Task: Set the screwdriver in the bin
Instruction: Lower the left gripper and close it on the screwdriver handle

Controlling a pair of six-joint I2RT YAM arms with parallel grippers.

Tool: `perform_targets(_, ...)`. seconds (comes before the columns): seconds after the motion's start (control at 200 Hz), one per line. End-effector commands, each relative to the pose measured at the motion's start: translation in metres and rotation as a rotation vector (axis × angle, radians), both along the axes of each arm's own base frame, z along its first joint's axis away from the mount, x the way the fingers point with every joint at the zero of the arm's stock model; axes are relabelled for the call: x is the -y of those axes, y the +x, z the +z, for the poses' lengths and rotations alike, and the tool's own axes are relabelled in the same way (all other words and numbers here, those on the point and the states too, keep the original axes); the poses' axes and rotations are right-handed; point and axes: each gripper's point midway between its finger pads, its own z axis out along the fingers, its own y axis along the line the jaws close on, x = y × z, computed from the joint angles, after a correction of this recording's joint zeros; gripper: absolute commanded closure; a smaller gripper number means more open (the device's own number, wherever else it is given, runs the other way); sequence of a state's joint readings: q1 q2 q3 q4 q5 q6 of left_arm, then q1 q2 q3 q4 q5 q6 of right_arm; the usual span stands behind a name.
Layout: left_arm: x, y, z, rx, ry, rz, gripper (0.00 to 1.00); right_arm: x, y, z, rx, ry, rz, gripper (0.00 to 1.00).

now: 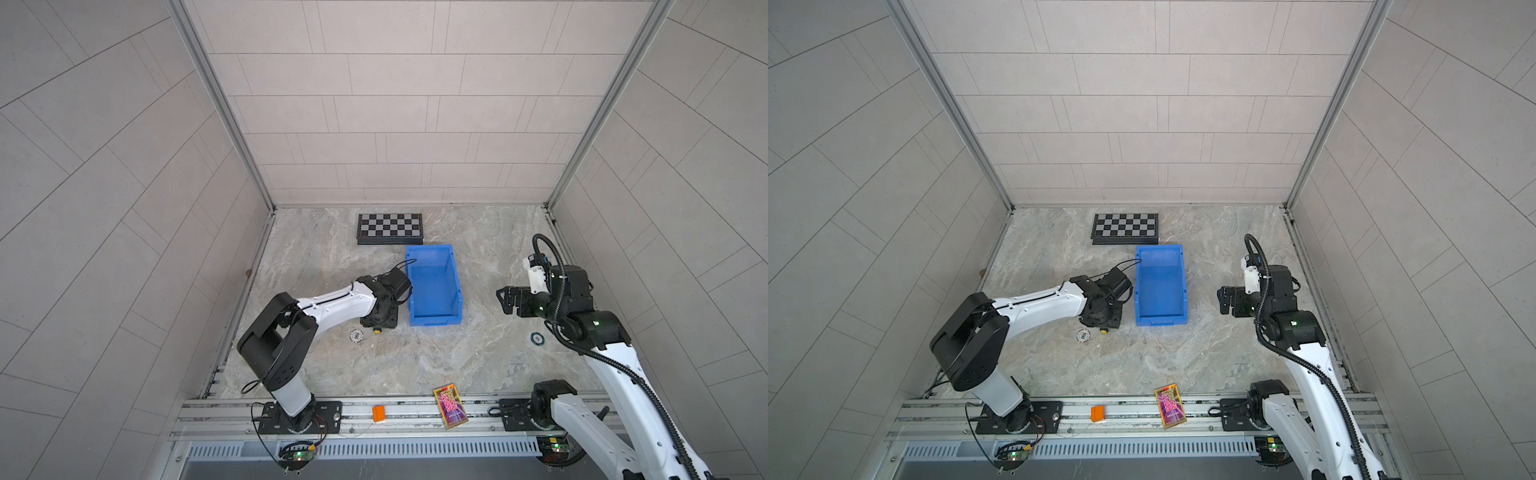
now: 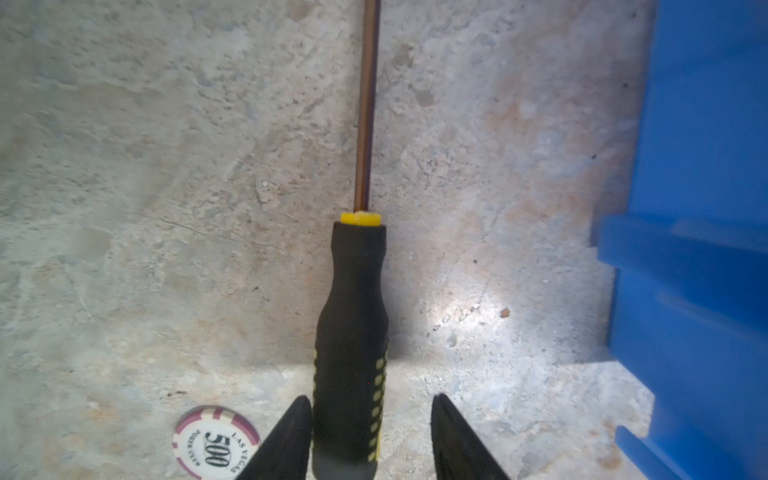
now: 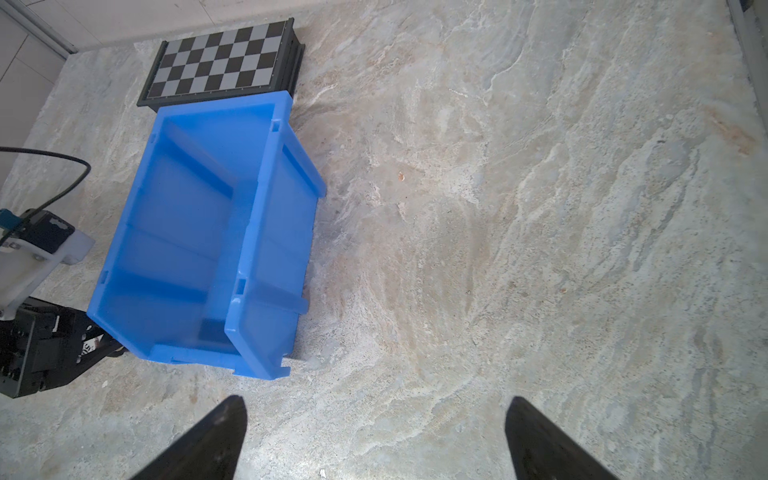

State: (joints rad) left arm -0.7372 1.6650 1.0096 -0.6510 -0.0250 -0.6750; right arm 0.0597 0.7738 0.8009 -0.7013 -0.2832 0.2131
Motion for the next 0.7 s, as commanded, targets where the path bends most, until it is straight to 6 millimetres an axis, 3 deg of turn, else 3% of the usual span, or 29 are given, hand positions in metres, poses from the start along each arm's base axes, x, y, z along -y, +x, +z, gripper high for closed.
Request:
perform_targets(0.0, 0.002, 0.002, -0.002, -0.017, 0.0, 0.008, 0.5, 0.006, -0.002, -0.002, 0.005, -0.041, -0.004, 0.01)
perform_targets(0.185, -0.003, -0.002, -0.01, -0.048, 0.04, -0.004, 0.52, 0.009, -0.003, -0.003, 0.007, -0.069, 0.001, 0.01)
perform_targets(0.476, -0.009, 0.0, -0.006, -0.057, 0.094, -0.03, 0.58, 0.013, -0.009, 0.003, 0.049, -0.074, -0.024, 0.01)
perform_targets(0.541, -0.01, 0.0, -0.007, -0.064, 0.098, -0.026, 0.64, 0.014, -0.01, 0.004, 0.057, -0.076, -0.03, 0.01)
perform_targets(0.691, -0.009, -0.006, -0.015, -0.089, 0.082, -0.017, 0.6, 0.016, -0.011, 0.005, 0.065, -0.08, -0.041, 0.01)
